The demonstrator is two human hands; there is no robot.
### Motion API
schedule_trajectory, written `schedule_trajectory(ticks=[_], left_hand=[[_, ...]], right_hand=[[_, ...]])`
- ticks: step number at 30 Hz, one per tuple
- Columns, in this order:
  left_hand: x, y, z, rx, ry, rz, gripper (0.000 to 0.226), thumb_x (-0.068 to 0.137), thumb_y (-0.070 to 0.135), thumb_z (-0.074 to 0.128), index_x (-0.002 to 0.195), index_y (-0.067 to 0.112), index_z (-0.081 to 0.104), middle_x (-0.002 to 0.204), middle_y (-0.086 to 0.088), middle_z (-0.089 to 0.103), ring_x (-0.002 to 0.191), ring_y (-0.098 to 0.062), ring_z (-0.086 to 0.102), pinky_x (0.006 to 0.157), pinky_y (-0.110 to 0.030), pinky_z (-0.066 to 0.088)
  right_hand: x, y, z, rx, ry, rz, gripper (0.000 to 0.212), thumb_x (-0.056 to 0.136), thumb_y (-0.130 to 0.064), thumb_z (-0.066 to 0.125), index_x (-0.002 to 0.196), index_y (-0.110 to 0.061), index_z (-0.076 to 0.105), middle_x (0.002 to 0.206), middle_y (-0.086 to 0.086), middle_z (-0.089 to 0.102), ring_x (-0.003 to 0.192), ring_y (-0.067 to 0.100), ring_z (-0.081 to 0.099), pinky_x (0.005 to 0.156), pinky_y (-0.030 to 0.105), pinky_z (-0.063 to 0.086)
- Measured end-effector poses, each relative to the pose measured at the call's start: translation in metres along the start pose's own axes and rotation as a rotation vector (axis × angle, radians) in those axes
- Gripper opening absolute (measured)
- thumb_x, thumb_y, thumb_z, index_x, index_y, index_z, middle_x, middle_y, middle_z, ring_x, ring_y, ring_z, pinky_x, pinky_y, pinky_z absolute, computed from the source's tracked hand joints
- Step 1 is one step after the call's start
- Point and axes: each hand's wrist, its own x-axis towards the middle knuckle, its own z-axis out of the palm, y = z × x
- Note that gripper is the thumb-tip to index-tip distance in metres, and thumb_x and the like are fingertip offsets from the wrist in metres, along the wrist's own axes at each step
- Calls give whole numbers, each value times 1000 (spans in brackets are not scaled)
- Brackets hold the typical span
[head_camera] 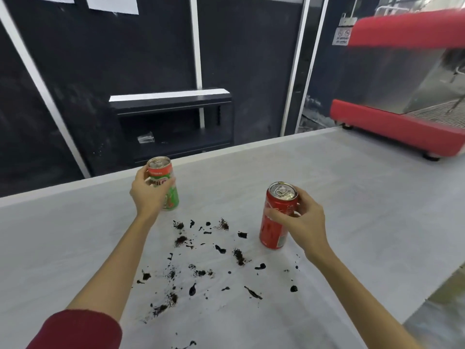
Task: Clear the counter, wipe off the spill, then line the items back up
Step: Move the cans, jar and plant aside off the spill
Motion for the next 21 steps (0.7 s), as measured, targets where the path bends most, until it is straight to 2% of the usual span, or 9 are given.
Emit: schedule_trajectory(ticks=[4, 7, 10, 14, 18, 21], left_hand=[[-1, 1, -11, -3, 40, 44, 62, 68, 11, 79, 124, 10, 51, 121, -5, 56, 101, -17, 54, 82, -25, 45], [-1, 0, -35, -15, 77, 48, 63, 68, 11, 79, 124, 9, 51, 118, -2, 57, 100, -14, 54, 78, -21, 44], [5, 0, -82, 6, 151, 38, 68, 66, 14, 81, 127, 9, 50, 122, -4, 58, 103, -16, 56, 79, -21, 46], [2, 6, -167, 77, 286, 48, 64, 68, 13, 80, 125, 12, 52, 118, 1, 58, 102, -14, 55, 76, -17, 45], [-22, 5, -247, 163, 447, 49, 59, 67, 10, 80, 120, 12, 55, 108, 5, 57, 98, -12, 55, 67, -9, 41], [-47, -2, -290, 225, 517, 19, 59, 68, 9, 78, 122, 13, 53, 111, 6, 56, 100, -11, 54, 72, -13, 43]], right_hand=[[1, -8, 12, -47, 45, -38, 58, 55, -13, 86, 109, -17, 65, 96, -5, 69, 89, 7, 64, 67, 12, 51], [4, -26, 35, -47, 4, -86, 59, 55, -14, 86, 110, -16, 66, 95, -3, 70, 87, 4, 64, 67, 6, 51], [7, -50, 73, 2, -110, -137, 55, 57, -13, 85, 109, -14, 66, 96, -1, 70, 87, 10, 65, 70, 15, 51], [5, -80, 145, 69, -303, -182, 47, 58, -11, 84, 100, -20, 67, 89, -6, 69, 81, 4, 64, 67, 14, 51], [-7, -100, 228, 134, -488, -162, 48, 60, -12, 84, 102, -23, 63, 92, -5, 66, 83, 7, 63, 73, 24, 50], [-24, -113, 288, 157, -612, -149, 48, 62, -15, 83, 106, -17, 63, 97, -3, 65, 87, 14, 62, 77, 29, 50]])
